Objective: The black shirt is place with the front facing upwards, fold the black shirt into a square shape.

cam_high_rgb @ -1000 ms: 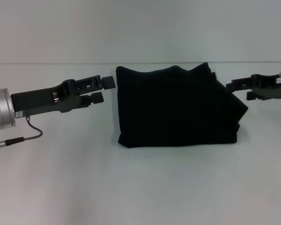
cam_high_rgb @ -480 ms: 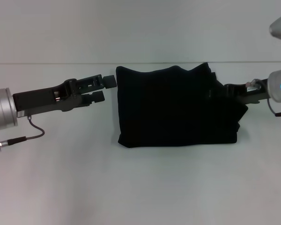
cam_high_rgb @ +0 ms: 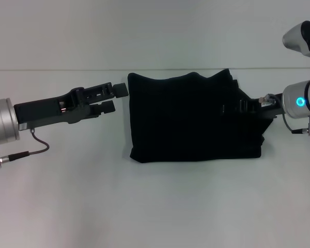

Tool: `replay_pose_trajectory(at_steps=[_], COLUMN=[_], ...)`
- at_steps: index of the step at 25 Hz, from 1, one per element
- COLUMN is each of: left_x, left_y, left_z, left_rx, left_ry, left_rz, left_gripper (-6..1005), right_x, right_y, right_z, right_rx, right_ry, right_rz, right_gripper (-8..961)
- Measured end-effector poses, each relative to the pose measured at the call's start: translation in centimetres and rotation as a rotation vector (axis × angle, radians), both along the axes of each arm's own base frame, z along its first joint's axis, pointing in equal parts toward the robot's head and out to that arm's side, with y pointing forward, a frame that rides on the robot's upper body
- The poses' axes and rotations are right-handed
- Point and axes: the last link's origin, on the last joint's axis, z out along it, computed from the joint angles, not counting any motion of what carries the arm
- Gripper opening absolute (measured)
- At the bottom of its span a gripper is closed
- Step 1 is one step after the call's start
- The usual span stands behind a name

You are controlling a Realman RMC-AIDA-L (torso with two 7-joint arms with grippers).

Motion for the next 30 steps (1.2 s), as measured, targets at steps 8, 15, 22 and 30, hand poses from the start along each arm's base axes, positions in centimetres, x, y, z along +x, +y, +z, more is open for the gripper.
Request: replay_pose_trajectory(at_steps=[8,15,22,30], left_x=[0.2,0.2,0.1,0.2], left_y=[0.0,0.0,0.0,0.1], left_z=[-0.3,-0.3,-0.2,0.0], left_rx=[0.002,0.005,0.012,0.019], left_ry=[-0.006,-0.009,-0.016,-0.031], left_rz=[0.0,0.002,0.008,0.016], left_gripper=[937,937,937,936], right_x=[0.1,0.0,-1.3,-4.5], right_y=[-0.2,-0.3,0.3,1.3], right_z=[-0.3,-0.1,0.9,4.3], right_rx=[-0.005,-0.005,0.014,0.059], right_ry=[0.003,0.019,0.027,0.051], right_rz=[-0.005,-0.007,0.034,0.103], right_gripper=[643,485,172,33])
